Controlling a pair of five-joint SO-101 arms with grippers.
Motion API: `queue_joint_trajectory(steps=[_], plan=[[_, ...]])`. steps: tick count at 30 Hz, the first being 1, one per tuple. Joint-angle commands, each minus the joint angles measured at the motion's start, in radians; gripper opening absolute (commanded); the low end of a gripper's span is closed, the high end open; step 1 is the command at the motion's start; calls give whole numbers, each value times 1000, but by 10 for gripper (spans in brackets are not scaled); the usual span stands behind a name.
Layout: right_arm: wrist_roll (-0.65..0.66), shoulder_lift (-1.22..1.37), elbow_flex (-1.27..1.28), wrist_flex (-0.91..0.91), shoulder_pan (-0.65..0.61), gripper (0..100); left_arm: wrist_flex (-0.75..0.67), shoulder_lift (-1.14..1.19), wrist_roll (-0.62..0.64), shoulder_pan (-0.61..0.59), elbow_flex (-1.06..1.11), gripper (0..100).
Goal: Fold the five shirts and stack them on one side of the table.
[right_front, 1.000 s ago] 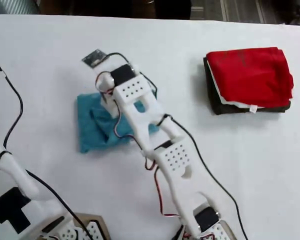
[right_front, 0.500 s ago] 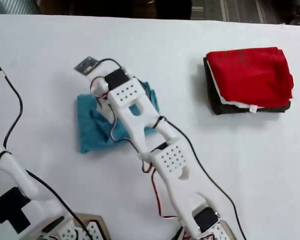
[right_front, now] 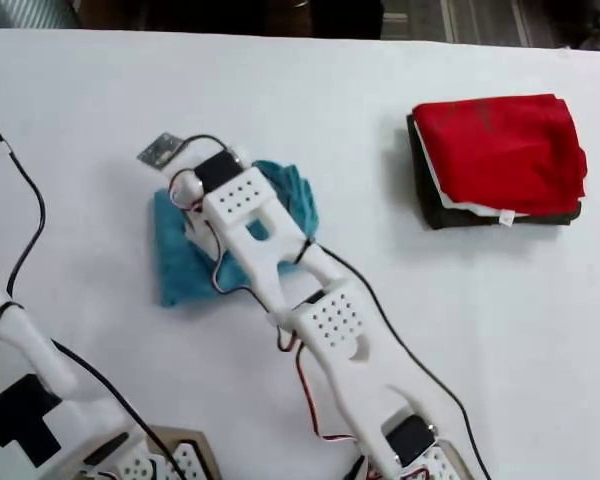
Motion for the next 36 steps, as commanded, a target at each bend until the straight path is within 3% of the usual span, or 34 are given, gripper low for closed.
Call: queue_joint_trajectory(steps=[1, 16, 36], plan=[[6, -7, -46, 16, -4, 15, -15, -40, 5, -11, -4, 27], [6, -173, -57, 22, 99, 19, -15, -40, 3, -8, -5, 27], [6, -717, 793, -15, 242, 20, -41, -38, 8, 8, -2, 27]])
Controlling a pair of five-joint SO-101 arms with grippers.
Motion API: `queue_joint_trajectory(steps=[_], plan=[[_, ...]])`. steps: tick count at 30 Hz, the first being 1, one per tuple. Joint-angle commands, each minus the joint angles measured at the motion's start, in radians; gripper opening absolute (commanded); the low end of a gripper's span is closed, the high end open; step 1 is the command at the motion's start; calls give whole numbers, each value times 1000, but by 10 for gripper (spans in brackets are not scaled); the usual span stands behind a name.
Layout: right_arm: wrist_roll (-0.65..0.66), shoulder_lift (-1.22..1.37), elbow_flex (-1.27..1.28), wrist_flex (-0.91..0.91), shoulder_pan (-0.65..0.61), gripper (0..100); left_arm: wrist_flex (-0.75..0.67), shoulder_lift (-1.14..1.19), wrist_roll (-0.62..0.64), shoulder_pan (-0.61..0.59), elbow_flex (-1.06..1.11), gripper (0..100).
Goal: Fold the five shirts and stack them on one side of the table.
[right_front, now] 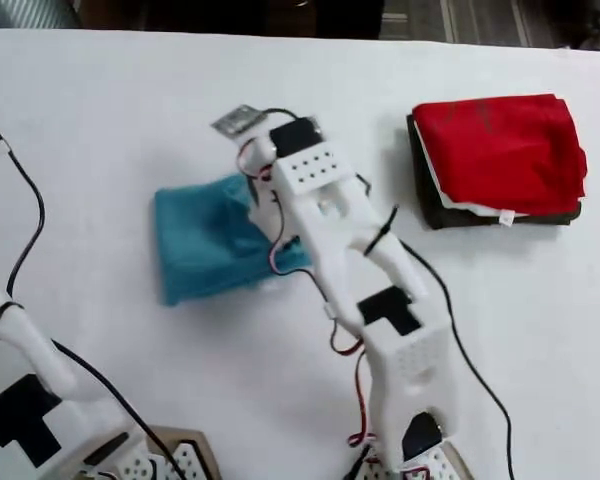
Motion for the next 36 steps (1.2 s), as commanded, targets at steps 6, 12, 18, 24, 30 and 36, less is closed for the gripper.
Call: queue_joint_trajectory(steps=[6, 12, 18, 24, 30, 36], plan=[[3, -182, 180, -39, 25, 20, -15, -38, 8, 28, -2, 27], [5, -300, 367, -134, 39, 21, -17, -38, 8, 28, -4, 27], [2, -410, 560, -263, 44, 130, -17, -38, 6, 28, -4, 27], [6, -565, 568, -351, 47, 122, -17, -38, 6, 28, -4, 27], [6, -604, 574, -564, -39, 14, -17, -38, 5, 28, -2, 27], [8, -381, 502, -717, -170, 20, -12, -38, 8, 26, -2, 26]])
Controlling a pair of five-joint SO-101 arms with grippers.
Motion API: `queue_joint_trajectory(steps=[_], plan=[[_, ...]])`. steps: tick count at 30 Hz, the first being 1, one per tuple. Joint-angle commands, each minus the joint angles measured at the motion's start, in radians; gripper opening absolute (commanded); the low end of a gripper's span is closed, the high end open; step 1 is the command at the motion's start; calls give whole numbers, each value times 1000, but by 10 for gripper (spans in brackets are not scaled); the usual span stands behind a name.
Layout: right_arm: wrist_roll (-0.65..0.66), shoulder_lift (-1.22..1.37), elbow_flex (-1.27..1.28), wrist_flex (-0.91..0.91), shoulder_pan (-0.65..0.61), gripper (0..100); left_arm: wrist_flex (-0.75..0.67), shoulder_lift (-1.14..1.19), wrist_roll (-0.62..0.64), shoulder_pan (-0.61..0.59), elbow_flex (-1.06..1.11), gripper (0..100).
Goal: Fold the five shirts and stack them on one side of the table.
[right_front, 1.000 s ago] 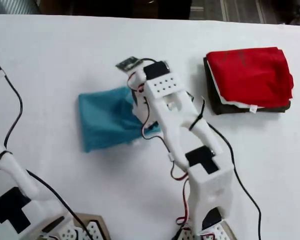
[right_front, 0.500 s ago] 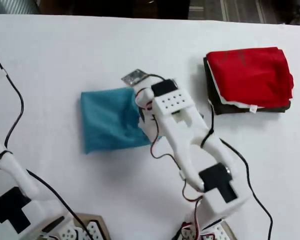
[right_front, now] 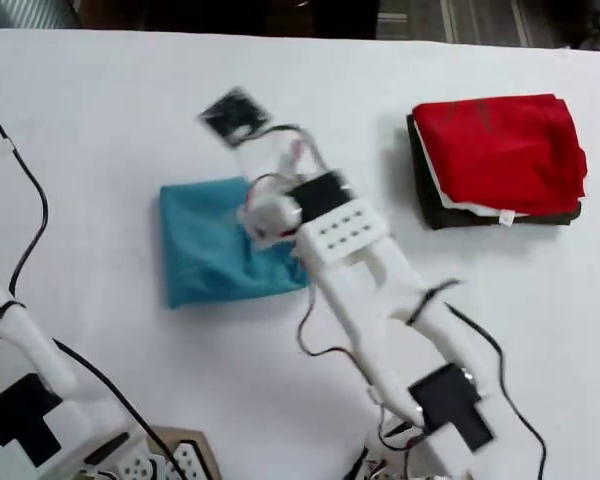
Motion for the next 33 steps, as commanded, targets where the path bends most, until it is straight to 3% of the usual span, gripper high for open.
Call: queue_joint_trajectory(steps=[1, 7, 12, 17, 24, 33], plan=[[8, 137, -87, -76, -47, 20, -12, -38, 8, 15, -2, 26], [8, 387, -278, -8, 25, 20, -11, -38, 8, 11, -2, 26], [8, 438, -358, 171, 162, 20, -14, -38, 8, 11, -2, 26], [8, 435, -364, 239, 263, 20, -15, -38, 9, 17, -2, 26], [101, 320, -376, 191, 271, 20, -15, -37, 9, 17, -2, 26], [75, 346, -459, 1, 208, 73, -14, -37, 8, 17, -1, 26]])
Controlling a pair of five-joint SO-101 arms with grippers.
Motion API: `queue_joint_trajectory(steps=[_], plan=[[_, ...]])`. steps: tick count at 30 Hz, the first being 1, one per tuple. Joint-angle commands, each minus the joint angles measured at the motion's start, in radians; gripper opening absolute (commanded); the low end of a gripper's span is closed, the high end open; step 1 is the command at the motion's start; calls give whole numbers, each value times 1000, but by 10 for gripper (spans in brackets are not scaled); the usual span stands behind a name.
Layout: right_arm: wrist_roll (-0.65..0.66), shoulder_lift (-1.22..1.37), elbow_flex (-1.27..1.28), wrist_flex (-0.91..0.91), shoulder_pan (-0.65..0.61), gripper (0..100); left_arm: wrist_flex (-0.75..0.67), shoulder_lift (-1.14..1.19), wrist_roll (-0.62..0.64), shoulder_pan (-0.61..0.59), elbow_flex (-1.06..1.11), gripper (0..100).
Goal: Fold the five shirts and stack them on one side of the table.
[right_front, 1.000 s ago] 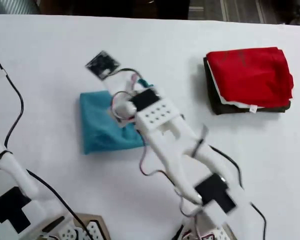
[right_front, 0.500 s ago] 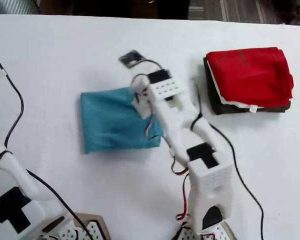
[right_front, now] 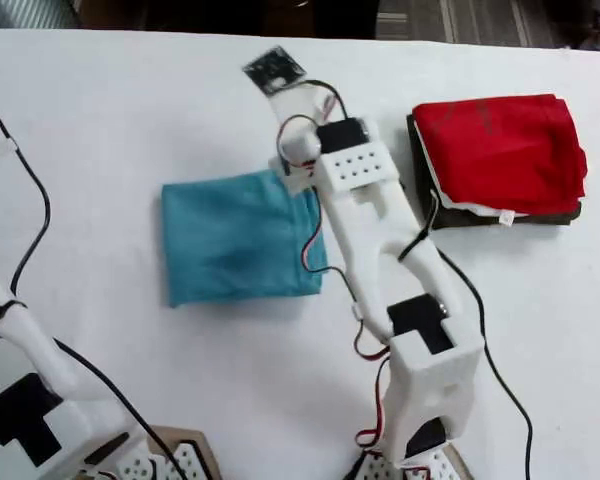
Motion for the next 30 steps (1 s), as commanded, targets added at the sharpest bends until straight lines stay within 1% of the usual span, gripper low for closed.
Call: queue_joint_trajectory(steps=[1, 3, 8, 15, 19, 22, 25, 30], plan=[[-8, 31, -46, -47, -19, 90, -14, -37, 8, 9, -5, 26], [-8, 117, -51, -47, -25, 109, -14, -37, 8, 9, -5, 26], [-6, 286, -137, -27, -2, 102, -9, -37, 8, 8, -5, 26], [-8, 183, -416, 263, 2, 104, -9, -37, 8, 8, -5, 26], [-8, 110, -463, 406, 2, 109, -12, -37, 8, 8, -5, 26], [-9, 101, -462, 512, 2, 172, -15, -37, 8, 8, -5, 26], [-78, 107, -462, 553, 5, 225, -15, -37, 8, 9, -5, 26], [-181, 134, -413, 559, -16, 229, -15, -37, 8, 9, -5, 26]])
